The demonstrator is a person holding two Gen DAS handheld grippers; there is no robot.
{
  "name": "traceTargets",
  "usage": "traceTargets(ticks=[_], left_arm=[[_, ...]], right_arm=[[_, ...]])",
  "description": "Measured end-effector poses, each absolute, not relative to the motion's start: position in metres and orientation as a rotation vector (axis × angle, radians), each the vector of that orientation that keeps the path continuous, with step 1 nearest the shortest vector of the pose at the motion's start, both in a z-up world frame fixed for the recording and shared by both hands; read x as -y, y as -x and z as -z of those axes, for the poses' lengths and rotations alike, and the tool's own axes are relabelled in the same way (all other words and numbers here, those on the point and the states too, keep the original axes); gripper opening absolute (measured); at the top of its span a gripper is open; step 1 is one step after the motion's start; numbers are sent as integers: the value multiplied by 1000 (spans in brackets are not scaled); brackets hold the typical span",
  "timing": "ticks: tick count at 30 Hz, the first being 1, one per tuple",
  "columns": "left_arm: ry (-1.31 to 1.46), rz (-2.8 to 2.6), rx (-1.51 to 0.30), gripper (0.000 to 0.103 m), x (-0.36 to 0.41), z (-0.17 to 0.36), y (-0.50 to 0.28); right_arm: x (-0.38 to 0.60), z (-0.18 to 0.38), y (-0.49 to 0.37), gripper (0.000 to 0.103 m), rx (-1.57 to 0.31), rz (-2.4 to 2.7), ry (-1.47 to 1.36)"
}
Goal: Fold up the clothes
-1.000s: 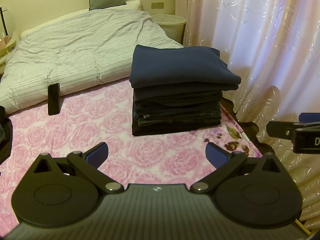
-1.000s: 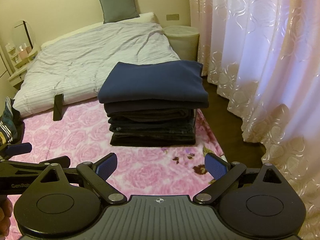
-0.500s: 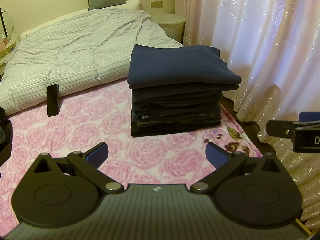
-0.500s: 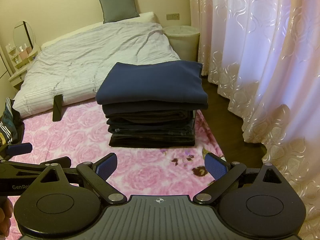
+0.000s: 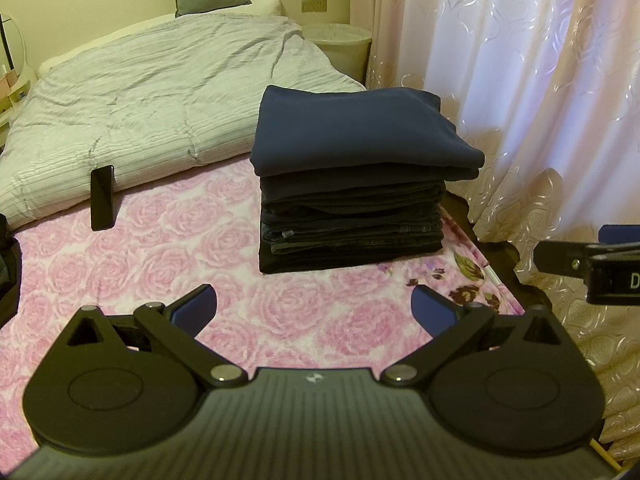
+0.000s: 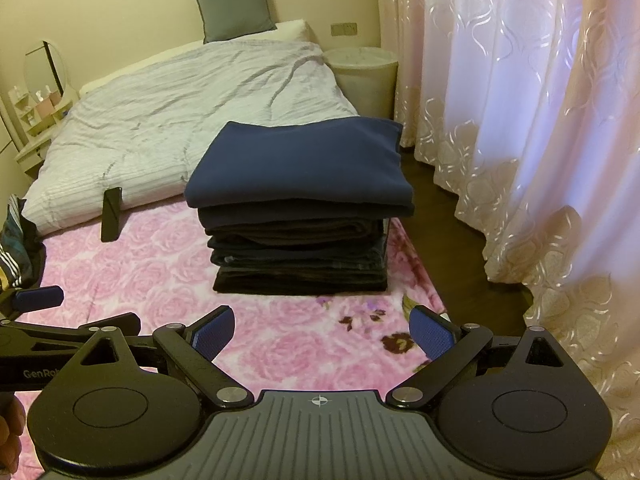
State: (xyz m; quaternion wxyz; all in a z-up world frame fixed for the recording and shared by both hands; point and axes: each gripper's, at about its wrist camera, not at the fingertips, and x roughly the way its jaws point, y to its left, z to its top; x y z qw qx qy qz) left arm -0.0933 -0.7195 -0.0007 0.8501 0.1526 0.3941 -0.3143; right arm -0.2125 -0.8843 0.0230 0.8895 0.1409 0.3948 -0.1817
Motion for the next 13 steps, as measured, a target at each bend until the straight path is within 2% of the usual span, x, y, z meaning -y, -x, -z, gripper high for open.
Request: traceTargets(ticks=[13], left_arm=[[-311, 676, -808, 102, 722, 2, 95]], right_arm=[[886, -21, 211, 97, -824, 379, -296]])
